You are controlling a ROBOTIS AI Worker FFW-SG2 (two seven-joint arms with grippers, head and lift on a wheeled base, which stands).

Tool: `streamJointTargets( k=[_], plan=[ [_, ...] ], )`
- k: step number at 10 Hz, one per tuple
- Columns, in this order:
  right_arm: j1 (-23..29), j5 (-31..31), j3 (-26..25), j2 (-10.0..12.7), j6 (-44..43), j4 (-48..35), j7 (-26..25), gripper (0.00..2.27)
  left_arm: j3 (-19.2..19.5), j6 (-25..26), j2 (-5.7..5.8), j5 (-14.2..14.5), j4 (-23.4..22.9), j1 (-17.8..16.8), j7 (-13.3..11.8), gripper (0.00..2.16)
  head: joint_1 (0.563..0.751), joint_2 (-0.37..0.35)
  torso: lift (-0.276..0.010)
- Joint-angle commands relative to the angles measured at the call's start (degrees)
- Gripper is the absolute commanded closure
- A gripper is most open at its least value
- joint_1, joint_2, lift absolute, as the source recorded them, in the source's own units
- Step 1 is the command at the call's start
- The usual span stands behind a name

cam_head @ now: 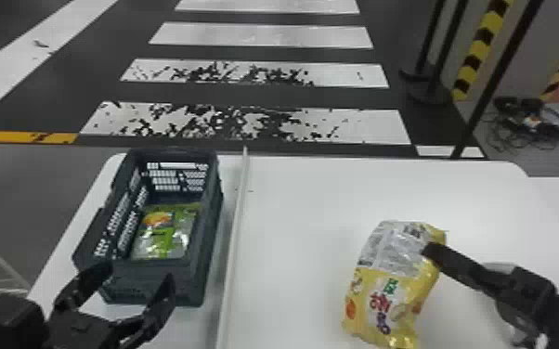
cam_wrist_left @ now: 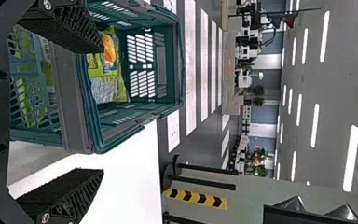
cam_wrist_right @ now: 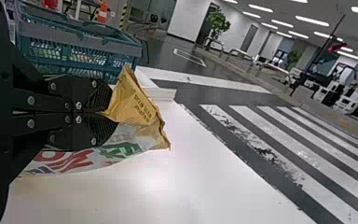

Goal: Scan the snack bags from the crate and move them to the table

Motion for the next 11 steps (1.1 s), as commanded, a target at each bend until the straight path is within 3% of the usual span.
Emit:
streamJointTargets(
  k=[1,2,4,5,6,7,8,11],
  plan=[
    [-4.1,5.6,-0.5,-2.0,7.6,5.8,2.1,2.14,0.0,0.0,0.0,0.0,0.1,-0.2,0.0,0.08,0.695,-0.003,-0.095],
    [-6.6,10.5,-0.1,-3.6,10.5,8.6,4.1,2.14,0.0,0.0,0.18,0.0,0.0,-0.2,0.1,0.08,0.695,-0.011,-0.095],
    [-8.2,11.9,1.3,-8.0,10.9,13.3,6.9,2.14,0.1,0.0,0.53,0.0,0.0,-0.2,0.3,0.08,0.695,-0.028,-0.095],
    [-9.3,14.5,1.7,-8.3,10.9,14.2,9.4,2.02,0.1,-0.2,0.53,0.0,-0.2,0.0,0.3,0.08,0.695,-0.045,-0.095],
    [-11.1,16.7,2.2,-9.4,11.2,16.2,11.5,1.67,0.1,-0.2,0.53,0.0,-0.5,0.2,0.3,0.08,0.695,-0.056,-0.095],
    [-13.0,18.5,3.4,-11.0,11.4,18.2,14.2,0.7,0.0,0.0,0.53,-0.3,-1.0,0.6,0.3,0.08,0.695,-0.065,-0.095],
    [-14.2,20.8,4.3,-11.7,11.2,18.4,16.3,0.0,0.0,-0.2,0.53,-0.7,-1.5,1.2,0.3,0.08,0.695,-0.075,-0.095],
    [-15.6,24.1,6.3,-13.0,10.9,18.3,18.7,0.0,0.1,-0.2,0.44,-1.3,-2.6,2.4,0.4,0.08,0.695,-0.092,-0.095]
  ],
)
